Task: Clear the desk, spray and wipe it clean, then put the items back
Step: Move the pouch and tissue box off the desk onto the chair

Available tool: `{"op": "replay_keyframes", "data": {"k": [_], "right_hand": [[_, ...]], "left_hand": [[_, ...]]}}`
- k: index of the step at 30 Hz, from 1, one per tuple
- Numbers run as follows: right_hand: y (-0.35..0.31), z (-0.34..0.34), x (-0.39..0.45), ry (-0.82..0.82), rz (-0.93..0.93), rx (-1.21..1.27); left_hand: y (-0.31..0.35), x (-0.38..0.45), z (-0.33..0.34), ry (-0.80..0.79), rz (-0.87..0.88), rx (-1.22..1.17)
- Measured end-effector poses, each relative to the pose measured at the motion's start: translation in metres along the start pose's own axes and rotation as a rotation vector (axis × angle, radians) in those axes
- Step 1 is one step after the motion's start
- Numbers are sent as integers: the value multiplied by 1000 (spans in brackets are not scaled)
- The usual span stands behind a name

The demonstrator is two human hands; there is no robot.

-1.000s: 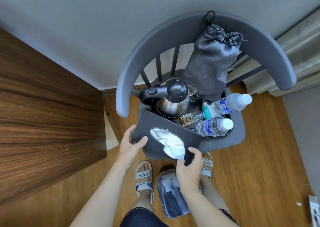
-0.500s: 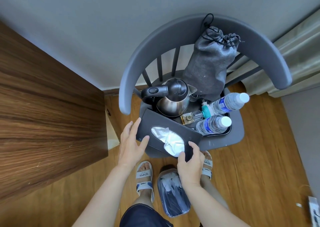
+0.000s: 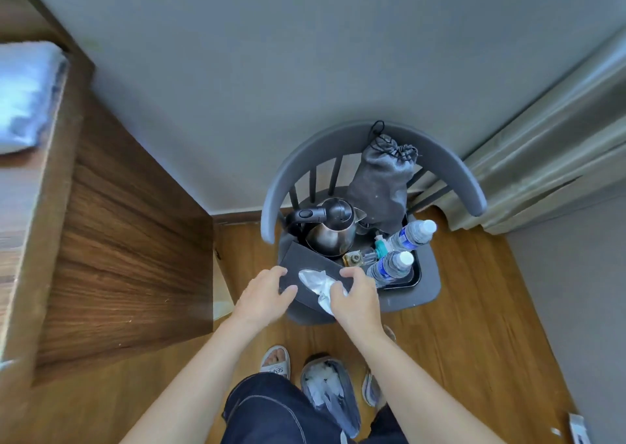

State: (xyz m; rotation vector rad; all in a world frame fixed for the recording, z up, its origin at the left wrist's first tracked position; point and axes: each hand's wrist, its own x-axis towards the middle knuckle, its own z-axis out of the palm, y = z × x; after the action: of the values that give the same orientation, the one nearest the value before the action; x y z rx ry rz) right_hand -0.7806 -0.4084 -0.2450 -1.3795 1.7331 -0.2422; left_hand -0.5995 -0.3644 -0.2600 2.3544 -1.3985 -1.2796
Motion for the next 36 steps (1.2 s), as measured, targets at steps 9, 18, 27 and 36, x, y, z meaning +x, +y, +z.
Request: {"op": "replay_keyframes", "data": {"k": [9, 18, 27, 36], "right_hand": [[-81, -40, -59, 11, -163, -204], [-139, -64, -115, -26, -333, -289], [-164, -84, -169, -86, -573, -333], [-192, -77, -227, -171, -795, -373]], "left_hand": [[39, -74, -90, 84, 132, 39], [48, -155, -146, 266, 143, 22], [55, -231, -150, 460, 58, -16], [38, -312, -164, 601, -48, -69]]}}
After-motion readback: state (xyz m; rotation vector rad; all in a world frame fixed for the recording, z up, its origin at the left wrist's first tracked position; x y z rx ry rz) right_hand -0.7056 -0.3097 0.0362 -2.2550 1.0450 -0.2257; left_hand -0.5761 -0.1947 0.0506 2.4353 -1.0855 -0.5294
